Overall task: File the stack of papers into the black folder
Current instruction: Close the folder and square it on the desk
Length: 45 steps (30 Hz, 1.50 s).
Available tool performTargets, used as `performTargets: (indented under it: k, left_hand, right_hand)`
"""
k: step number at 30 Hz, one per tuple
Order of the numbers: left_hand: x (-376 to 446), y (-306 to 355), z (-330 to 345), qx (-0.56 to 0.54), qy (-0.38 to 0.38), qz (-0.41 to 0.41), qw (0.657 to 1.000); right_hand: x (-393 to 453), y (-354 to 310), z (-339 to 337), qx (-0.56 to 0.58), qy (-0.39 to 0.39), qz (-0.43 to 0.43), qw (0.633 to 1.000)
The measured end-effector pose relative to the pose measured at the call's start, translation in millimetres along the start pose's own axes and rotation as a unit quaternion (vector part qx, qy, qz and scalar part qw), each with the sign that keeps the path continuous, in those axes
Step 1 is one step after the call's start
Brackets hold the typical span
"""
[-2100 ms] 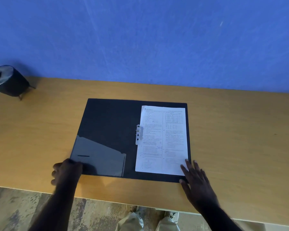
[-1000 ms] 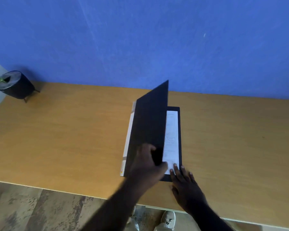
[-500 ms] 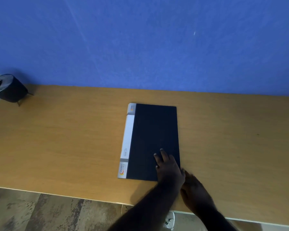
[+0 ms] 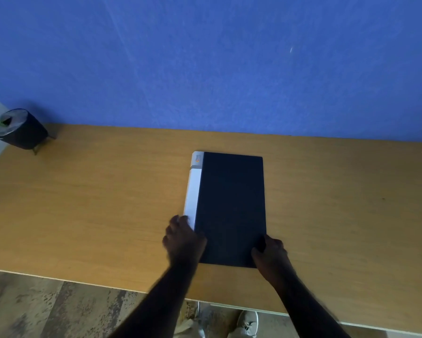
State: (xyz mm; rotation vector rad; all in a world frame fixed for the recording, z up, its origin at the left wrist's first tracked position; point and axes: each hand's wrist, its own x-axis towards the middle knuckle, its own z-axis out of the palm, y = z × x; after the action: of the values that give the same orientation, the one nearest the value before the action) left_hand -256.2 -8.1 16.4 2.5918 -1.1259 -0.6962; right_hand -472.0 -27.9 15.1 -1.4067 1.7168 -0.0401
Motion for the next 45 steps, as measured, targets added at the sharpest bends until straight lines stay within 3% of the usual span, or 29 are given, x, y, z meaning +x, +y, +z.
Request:
performTargets:
  k: [3, 8, 19, 31, 38, 45]
  left_hand:
    - [21, -30, -9, -0.047, -0.068, -0.085, 0.993]
    - [31, -50, -11, -0.138, -0.092, -0.037, 0.986]
    - [49, -70, -30, -0.198, -0.139, -0.052, 0.969]
    - [99, -132, -76, -0.198, -0.08, -0.085, 0.973]
    - [139, -181, -108, -0.162, -0.028, -0.103, 0.981]
    - [169, -221, -139, -0.162, -0.004, -0.136, 0.977]
  right_hand:
    - [6, -11, 0, 0.026, 0.012, 0.042, 0.999]
    - [15, -18, -2, 0.066, 0.006, 0.071, 0.995]
    - [19, -32, 9, 0.246, -0.006, 0.116, 0.962]
    - [11, -108, 63, 0.273, -0.023, 0.029, 0.961]
    - [15, -157, 104, 0.263, -0.08, -0.024, 0.961]
    - [22, -194, 143, 0.268, -0.138, -0.013, 0.953]
